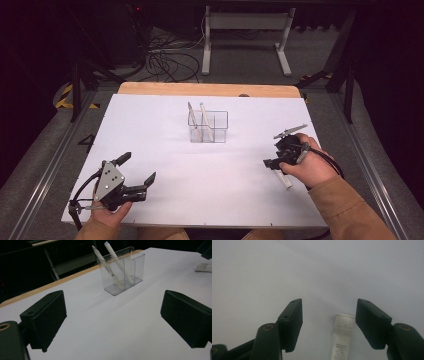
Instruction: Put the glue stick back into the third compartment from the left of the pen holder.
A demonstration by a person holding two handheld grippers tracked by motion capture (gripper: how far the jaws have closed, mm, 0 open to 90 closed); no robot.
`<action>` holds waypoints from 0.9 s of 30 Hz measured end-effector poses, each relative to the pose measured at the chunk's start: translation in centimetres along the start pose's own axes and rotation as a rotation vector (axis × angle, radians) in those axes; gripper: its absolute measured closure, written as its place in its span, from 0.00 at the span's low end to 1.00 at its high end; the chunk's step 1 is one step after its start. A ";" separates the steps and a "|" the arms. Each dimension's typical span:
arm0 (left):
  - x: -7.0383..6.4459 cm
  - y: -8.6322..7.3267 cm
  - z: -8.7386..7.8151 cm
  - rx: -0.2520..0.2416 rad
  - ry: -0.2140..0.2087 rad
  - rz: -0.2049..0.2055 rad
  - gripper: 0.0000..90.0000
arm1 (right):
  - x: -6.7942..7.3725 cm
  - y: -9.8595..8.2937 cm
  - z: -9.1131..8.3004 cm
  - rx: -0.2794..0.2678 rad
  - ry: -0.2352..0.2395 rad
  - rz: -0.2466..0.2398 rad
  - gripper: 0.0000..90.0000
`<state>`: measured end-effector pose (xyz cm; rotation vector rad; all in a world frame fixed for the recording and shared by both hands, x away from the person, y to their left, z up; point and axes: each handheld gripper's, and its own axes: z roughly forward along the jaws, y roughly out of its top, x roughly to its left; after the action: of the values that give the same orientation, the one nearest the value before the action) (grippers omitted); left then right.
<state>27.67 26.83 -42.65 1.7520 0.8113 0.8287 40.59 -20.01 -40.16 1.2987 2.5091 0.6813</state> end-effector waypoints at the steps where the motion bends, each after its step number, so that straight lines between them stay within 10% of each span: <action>1: 0.0 0.0 0.0 -0.001 0.000 -0.001 0.08 | 0.0 -0.1 0.1 0.010 0.000 0.003 0.44; 27: -0.1 0.0 0.1 0.002 -0.004 -0.002 0.08 | -1.2 -1.4 2.6 0.196 -0.057 0.052 0.58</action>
<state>27.69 26.73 -42.69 1.7540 0.8118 0.8230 41.36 -20.86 -43.14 1.4305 2.5566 0.4103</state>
